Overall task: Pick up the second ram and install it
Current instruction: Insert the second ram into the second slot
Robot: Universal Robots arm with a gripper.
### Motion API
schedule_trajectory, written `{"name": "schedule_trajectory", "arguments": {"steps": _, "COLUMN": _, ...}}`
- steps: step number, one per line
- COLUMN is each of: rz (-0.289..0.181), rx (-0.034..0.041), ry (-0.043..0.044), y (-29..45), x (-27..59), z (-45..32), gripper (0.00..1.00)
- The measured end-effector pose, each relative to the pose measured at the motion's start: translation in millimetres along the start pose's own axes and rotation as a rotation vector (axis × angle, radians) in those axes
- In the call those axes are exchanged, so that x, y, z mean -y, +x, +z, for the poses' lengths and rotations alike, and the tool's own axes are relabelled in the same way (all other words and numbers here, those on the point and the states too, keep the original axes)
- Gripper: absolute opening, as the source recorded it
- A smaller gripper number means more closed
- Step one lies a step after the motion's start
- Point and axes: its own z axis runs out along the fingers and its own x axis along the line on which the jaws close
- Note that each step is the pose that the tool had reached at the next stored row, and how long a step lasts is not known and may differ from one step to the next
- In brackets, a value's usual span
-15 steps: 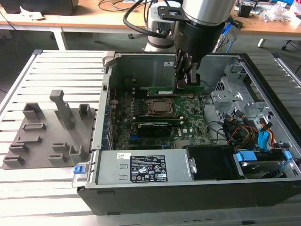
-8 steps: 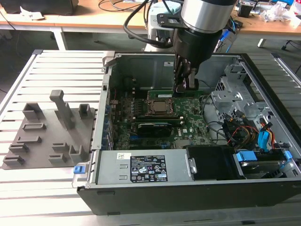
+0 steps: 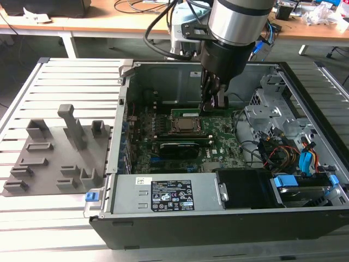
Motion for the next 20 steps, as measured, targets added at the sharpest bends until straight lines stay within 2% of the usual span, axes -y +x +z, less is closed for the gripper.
{"name": "schedule_trajectory", "arguments": {"steps": 5, "rz": 0.0, "rx": -0.0002, "ry": -0.0001, "y": 0.4, "x": 0.4, "z": 5.3, "gripper": 0.14}}
{"name": "schedule_trajectory", "arguments": {"steps": 9, "rz": 0.0, "rx": -0.0003, "ry": -0.0001, "y": 0.4, "x": 0.4, "z": 13.3, "gripper": 0.14}}
{"name": "schedule_trajectory", "arguments": {"steps": 13, "rz": 0.0, "rx": 0.0046, "ry": -0.0002, "y": -1.2, "x": -1.5, "z": 15.3, "gripper": 0.14}}
{"name": "schedule_trajectory", "arguments": {"steps": 15, "rz": 0.0, "rx": 0.0077, "ry": -0.0002, "y": -4.7, "x": -5.0, "z": 16.6, "gripper": 0.14}}
{"name": "schedule_trajectory", "arguments": {"steps": 20, "rz": -0.001, "rx": 0.0101, "ry": -0.0002, "y": -11.4, "x": -5.7, "z": 20.4, "gripper": 0.14}}
